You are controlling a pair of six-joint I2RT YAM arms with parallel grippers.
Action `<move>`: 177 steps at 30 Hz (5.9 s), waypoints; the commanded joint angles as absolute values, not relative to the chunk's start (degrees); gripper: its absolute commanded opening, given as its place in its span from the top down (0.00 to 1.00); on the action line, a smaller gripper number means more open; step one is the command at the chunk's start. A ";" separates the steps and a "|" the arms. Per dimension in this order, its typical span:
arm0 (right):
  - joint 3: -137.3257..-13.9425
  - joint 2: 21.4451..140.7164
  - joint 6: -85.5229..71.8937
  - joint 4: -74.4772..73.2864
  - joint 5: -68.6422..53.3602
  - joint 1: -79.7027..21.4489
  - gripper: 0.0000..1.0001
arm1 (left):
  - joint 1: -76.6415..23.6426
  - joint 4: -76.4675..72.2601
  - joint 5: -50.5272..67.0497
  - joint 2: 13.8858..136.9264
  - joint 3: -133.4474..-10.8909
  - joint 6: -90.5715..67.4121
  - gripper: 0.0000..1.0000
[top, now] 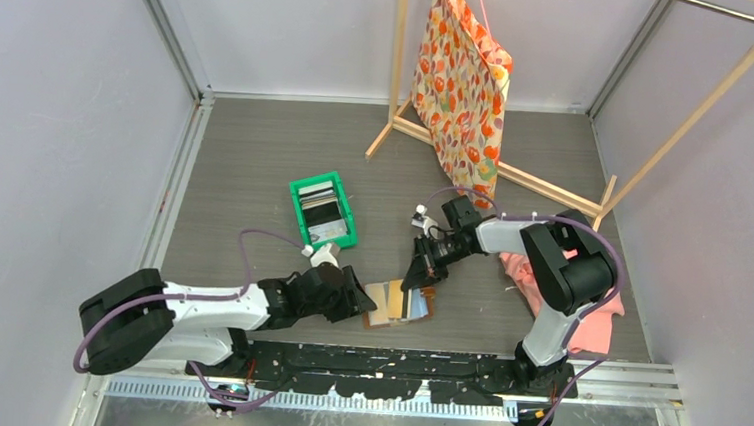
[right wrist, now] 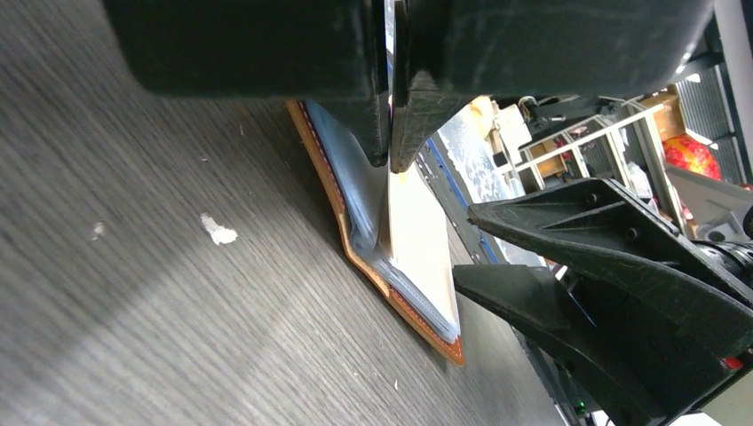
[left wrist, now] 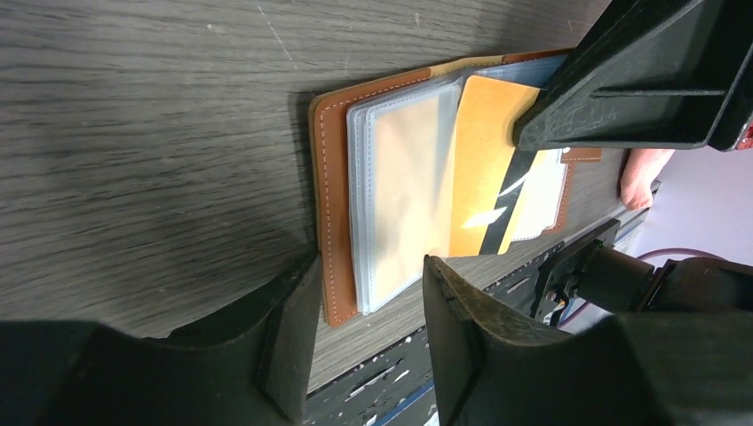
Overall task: Put the credit cards into the card holder
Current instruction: Insert the credit card into the card holder.
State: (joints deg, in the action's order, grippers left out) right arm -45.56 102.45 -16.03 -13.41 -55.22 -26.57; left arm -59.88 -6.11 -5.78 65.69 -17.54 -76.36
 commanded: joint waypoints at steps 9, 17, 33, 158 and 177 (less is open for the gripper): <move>-49.34 104.98 -14.23 -22.68 -52.63 -28.16 0.96 | -59.68 -4.22 -5.39 72.42 -18.55 -76.32 0.61; -49.20 103.00 -14.43 -25.43 -51.22 -28.37 0.94 | -59.68 -4.53 -6.59 75.20 -18.23 -76.35 0.64; -46.91 104.80 -22.60 -14.92 -49.97 -29.95 0.93 | -59.77 -10.18 -3.19 76.76 -18.75 -76.31 0.65; -73.95 109.11 18.57 -47.61 -25.76 -28.77 0.61 | -59.68 -33.47 -5.89 92.46 -24.29 -70.80 0.74; -74.55 110.48 20.59 -52.51 -33.06 -34.94 0.69 | -57.80 -34.02 -4.53 92.22 -23.23 -70.32 0.74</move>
